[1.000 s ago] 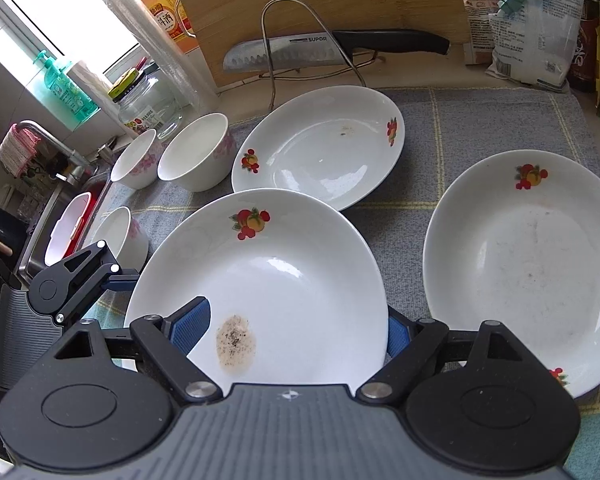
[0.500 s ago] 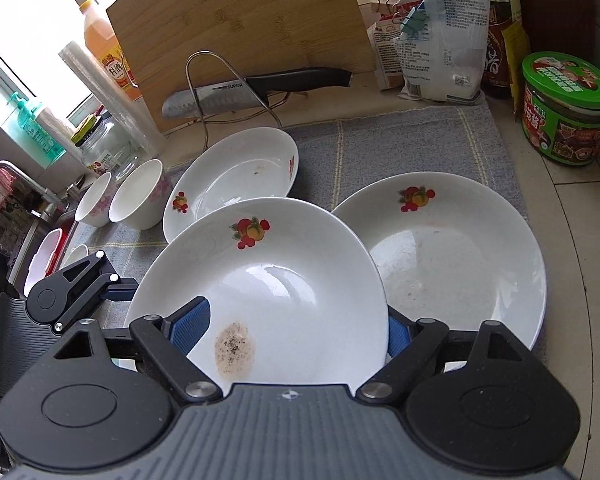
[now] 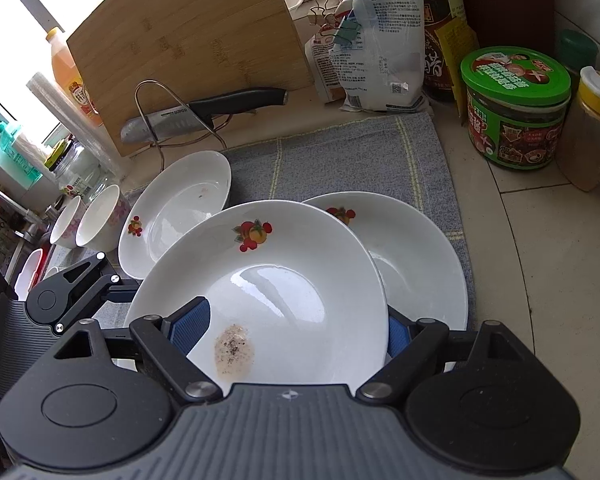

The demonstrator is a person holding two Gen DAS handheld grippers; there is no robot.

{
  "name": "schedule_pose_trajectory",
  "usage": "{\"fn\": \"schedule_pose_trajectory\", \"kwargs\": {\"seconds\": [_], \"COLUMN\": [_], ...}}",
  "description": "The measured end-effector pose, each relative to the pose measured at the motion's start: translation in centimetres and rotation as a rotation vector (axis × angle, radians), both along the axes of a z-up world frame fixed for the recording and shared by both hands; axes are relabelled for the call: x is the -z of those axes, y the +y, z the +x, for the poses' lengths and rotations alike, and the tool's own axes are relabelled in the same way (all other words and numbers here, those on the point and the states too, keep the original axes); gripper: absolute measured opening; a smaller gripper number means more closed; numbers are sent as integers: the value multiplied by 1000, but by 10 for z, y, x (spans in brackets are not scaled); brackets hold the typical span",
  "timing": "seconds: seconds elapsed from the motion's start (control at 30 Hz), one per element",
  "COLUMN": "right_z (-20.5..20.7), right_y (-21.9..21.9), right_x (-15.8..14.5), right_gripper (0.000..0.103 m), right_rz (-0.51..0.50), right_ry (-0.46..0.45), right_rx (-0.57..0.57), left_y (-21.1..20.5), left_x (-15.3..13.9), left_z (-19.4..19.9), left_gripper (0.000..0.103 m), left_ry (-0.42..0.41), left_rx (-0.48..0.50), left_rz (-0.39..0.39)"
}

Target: Organize plates and bowls

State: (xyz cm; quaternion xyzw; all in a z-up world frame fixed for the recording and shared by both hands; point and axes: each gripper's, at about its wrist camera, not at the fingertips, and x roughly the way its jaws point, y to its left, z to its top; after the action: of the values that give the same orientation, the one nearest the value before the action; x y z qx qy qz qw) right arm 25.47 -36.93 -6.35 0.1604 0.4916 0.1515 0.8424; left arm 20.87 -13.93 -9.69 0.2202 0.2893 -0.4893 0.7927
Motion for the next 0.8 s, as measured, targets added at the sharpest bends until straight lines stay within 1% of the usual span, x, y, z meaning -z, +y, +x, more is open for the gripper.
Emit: {"fn": "schedule_pose_trajectory", "kwargs": {"seconds": [0.33, 0.57, 0.8], "right_z": [9, 13, 15], "right_y": [-16, -20, -22], "right_x": [15, 23, 26], "right_gripper": [91, 91, 91], "right_rz": [6, 9, 7], "right_ry": [31, 52, 67], "right_rx": [15, 19, 27], "left_y": [-17, -19, -22], "left_x": [7, 9, 10], "left_z": [10, 16, 21], "left_gripper": [99, 99, 99], "left_ry": [18, 35, 29], "left_rx": [-1, -21, -9], "left_rz": [20, 29, 39]}}
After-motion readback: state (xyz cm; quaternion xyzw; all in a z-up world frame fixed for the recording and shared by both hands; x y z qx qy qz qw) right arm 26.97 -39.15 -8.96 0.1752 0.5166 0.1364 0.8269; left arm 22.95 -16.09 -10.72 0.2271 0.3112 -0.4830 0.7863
